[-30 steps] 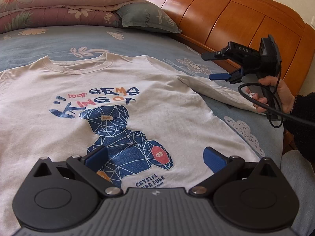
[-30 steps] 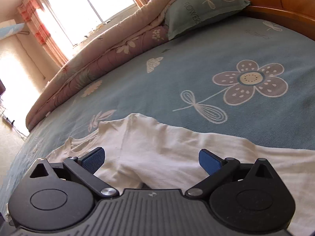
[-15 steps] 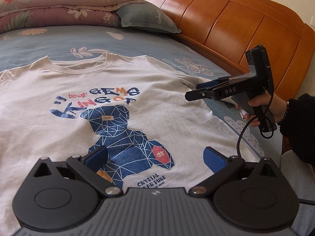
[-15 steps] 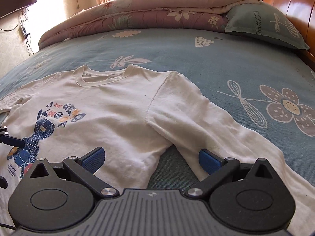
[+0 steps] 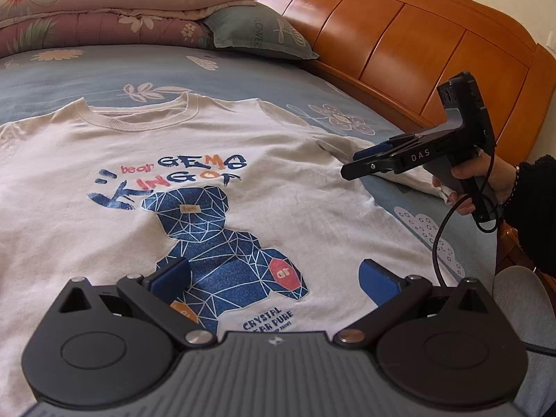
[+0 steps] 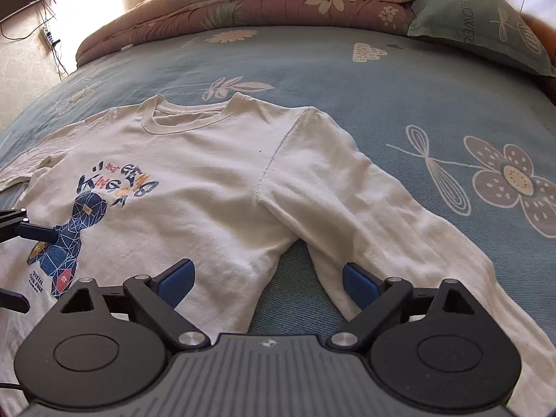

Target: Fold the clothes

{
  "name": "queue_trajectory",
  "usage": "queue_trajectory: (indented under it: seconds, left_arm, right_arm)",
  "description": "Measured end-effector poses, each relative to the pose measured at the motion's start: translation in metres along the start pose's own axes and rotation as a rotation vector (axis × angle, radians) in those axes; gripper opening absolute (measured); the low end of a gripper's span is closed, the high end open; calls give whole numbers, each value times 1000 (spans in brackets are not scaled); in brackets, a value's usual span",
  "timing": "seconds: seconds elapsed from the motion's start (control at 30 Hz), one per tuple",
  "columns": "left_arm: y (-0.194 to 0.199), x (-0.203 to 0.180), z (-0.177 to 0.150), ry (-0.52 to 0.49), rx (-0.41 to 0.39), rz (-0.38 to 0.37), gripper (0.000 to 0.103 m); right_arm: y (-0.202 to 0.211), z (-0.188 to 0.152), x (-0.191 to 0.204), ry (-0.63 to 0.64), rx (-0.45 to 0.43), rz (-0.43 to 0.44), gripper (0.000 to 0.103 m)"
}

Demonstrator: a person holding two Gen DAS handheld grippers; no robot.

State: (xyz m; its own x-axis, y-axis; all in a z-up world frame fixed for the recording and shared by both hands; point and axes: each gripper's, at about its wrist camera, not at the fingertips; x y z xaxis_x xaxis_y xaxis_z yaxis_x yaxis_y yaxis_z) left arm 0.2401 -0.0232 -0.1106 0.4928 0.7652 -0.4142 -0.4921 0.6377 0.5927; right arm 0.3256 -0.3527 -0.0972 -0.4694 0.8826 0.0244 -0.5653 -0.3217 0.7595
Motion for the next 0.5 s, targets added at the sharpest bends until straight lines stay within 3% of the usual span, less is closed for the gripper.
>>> queue_trajectory:
  seconds: [0.13, 0.27, 0.37, 0.5]
  left_arm:
    - [-1, 0, 0, -5, -1, 2, 102]
    - [-1, 0, 0, -3, -2, 2, 102]
    - [-2, 0, 0, -8, -3, 4, 102]
    - [-1, -1, 0, -10, -4, 5, 102]
  right_arm:
    - [8, -2, 4, 56, 8, -92, 57]
    - [9, -6, 6, 118, 34, -163, 33]
    - [1, -9, 5, 170, 72, -200, 28]
    - [-5, -8, 1, 207, 58, -212, 24]
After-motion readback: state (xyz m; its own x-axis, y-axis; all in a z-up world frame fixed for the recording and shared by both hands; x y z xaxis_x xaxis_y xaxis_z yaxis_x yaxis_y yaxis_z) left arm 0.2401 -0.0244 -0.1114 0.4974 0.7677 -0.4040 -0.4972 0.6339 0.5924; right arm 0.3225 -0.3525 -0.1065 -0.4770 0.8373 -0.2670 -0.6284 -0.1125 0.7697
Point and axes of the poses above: each gripper's, at about its wrist camera, not at the fingertips, and y roughly against the way its jaws point, x to its left, z to its top, and after that the axes turned 8 degrees about y, right-handed
